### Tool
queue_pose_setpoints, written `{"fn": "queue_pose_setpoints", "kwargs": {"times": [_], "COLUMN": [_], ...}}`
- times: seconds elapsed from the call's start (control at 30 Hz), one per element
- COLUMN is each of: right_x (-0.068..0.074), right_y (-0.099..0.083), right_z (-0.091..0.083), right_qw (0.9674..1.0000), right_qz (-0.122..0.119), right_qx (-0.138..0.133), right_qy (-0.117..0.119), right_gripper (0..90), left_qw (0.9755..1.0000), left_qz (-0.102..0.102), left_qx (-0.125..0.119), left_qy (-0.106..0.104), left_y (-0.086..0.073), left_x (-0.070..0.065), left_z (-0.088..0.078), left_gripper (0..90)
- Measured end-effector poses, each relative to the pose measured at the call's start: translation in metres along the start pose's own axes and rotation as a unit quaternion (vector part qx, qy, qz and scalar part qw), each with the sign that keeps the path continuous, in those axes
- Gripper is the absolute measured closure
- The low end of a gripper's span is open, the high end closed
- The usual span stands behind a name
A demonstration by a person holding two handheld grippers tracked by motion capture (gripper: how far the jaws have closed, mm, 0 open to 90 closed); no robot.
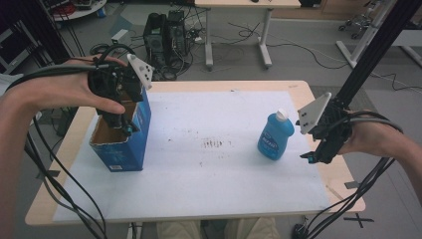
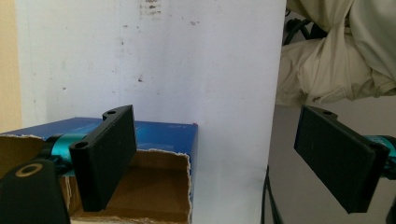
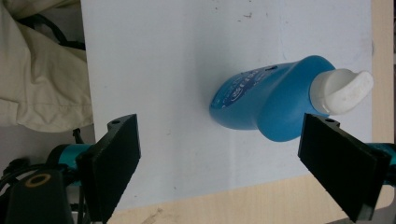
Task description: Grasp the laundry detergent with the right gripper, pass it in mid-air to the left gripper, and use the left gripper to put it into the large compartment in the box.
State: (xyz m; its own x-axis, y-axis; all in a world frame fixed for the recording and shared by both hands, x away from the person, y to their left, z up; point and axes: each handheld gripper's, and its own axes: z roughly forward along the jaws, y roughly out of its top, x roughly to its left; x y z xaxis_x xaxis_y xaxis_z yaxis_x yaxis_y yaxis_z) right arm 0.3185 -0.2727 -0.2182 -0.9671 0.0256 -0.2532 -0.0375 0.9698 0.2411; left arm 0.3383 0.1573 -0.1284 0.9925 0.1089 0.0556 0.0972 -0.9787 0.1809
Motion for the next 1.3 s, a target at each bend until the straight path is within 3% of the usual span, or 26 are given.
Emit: {"fn": "queue_pose_setpoints", "kwargs": {"times": [0.13, 0.23, 0.27, 0.33, 0.37, 0.4, 0.43, 0.53, 0.57, 0.6, 0.63, 0.8, 0.83, 0.87, 0.93, 0.97, 1.0, 1.03, 1.07, 1.1, 1.13, 1.17, 1.2, 1.23, 1.27, 1.3], "right_x": [0.000, -0.004, 0.000, -0.008, -0.006, -0.002, -0.009, -0.006, -0.013, -0.013, -0.015, -0.019, -0.012, -0.019, -0.020, -0.020, -0.015, -0.022, -0.020, -0.023, -0.020, -0.024, -0.024, -0.021, -0.025, -0.025], "right_y": [0.000, -0.002, 0.000, -0.001, -0.001, -0.001, -0.001, -0.001, -0.002, -0.002, -0.004, -0.009, -0.002, -0.009, -0.013, -0.012, -0.004, -0.018, -0.012, -0.020, -0.015, -0.021, -0.020, -0.016, -0.022, -0.022], "right_z": [0.000, -0.002, 0.000, -0.002, -0.002, -0.001, -0.001, -0.002, 0.000, 0.000, 0.002, 0.008, -0.001, 0.008, 0.014, 0.012, 0.001, 0.020, 0.012, 0.022, 0.016, 0.025, 0.023, 0.018, 0.026, 0.026], "right_qw": [1.0000, 0.9994, 1.0000, 0.9980, 0.9987, 0.9999, 0.9974, 0.9988, 0.9952, 0.9954, 0.9911, 0.9819, 0.9959, 0.9823, 0.9777, 0.9786, 0.9915, 0.9715, 0.9791, 0.9677, 0.9752, 0.9643, 0.9666, 0.9729, 0.9640, 0.9640], "right_qz": [-0.003, 0.034, -0.002, 0.060, 0.049, 0.010, 0.070, 0.046, 0.097, 0.094, 0.131, 0.187, 0.089, 0.184, 0.208, 0.203, 0.128, 0.235, 0.201, 0.250, 0.220, 0.264, 0.255, 0.229, 0.265, 0.265], "right_qx": [0.001, 0.007, 0.001, 0.015, 0.014, 0.002, 0.013, 0.013, 0.012, 0.013, 0.016, 0.023, 0.013, 0.023, 0.019, 0.020, 0.016, 0.016, 0.021, 0.012, 0.019, 0.007, 0.011, 0.018, 0.007, 0.007], "right_qy": [0.004, -0.006, 0.001, -0.011, -0.008, -0.001, -0.011, -0.007, -0.009, -0.009, -0.013, -0.023, -0.010, -0.023, -0.022, -0.022, -0.013, -0.025, -0.022, -0.026, -0.022, -0.024, -0.026, -0.022, -0.025, -0.025], "right_gripper": [12.3, 12.3, 12.3, 12.3, 12.3, 12.3, 12.3, 12.3, 12.3, 12.3, 12.3, 12.3, 12.3, 12.3, 12.3, 12.3, 12.3, 12.3, 12.3, 12.3, 12.3, 12.3, 12.3, 12.3, 12.3, 12.3], "left_qw": [1.0000, 1.0000, 1.0000, 1.0000, 1.0000, 1.0000, 1.0000, 1.0000, 1.0000, 1.0000, 1.0000, 1.0000, 1.0000, 1.0000, 1.0000, 1.0000, 1.0000, 1.0000, 1.0000, 1.0000, 0.9999, 0.9999, 1.0000, 0.9999, 1.0000, 1.0000], "left_qz": [0.005, 0.000, 0.006, 0.001, 0.002, -0.003, -0.002, -0.003, -0.003, -0.003, -0.003, -0.003, -0.002, 0.000, 0.001, -0.003, 0.001, 0.001, 0.001, 0.001, 0.003, 0.000, 0.003, 0.003, -0.002, -0.002], "left_qx": [-0.006, -0.002, -0.007, -0.007, -0.003, -0.008, -0.008, -0.007, -0.007, -0.006, -0.007, -0.008, -0.009, -0.009, -0.008, -0.007, -0.010, -0.009, -0.010, -0.009, -0.013, -0.012, -0.009, -0.014, -0.008, -0.008], "left_qy": [0.000, 0.001, -0.002, 0.000, 0.000, 0.002, 0.002, 0.001, 0.001, 0.000, 0.001, 0.002, 0.001, 0.002, 0.003, 0.000, 0.001, 0.003, 0.000, 0.001, -0.002, 0.001, 0.001, -0.003, 0.001, 0.001], "left_y": [-0.001, 0.000, -0.002, -0.005, 0.000, -0.008, -0.007, -0.009, -0.009, -0.010, -0.010, -0.009, -0.010, -0.010, -0.010, -0.010, -0.010, -0.010, -0.011, -0.010, -0.011, -0.011, -0.010, -0.011, -0.011, -0.011], "left_x": [-0.003, 0.000, -0.003, -0.002, -0.001, -0.001, -0.001, -0.001, -0.001, -0.002, -0.003, -0.001, -0.003, -0.004, -0.004, -0.002, -0.005, -0.004, -0.005, -0.005, -0.005, -0.005, -0.005, -0.005, -0.003, -0.003], "left_z": [0.001, -0.001, 0.001, 0.001, 0.001, 0.002, 0.001, 0.004, 0.004, 0.005, 0.005, 0.003, 0.005, 0.005, 0.005, 0.005, 0.006, 0.005, 0.007, 0.006, 0.008, 0.007, 0.006, 0.008, 0.005, 0.005], "left_gripper": [13.1, 13.1, 13.1, 13.1, 13.1, 13.1, 13.1, 13.1, 13.1, 13.1, 13.1, 13.1, 13.1, 13.1, 13.1, 13.1, 13.1, 13.1, 13.1, 13.1, 13.1, 13.1, 13.1, 13.1, 13.1, 13.1]}}
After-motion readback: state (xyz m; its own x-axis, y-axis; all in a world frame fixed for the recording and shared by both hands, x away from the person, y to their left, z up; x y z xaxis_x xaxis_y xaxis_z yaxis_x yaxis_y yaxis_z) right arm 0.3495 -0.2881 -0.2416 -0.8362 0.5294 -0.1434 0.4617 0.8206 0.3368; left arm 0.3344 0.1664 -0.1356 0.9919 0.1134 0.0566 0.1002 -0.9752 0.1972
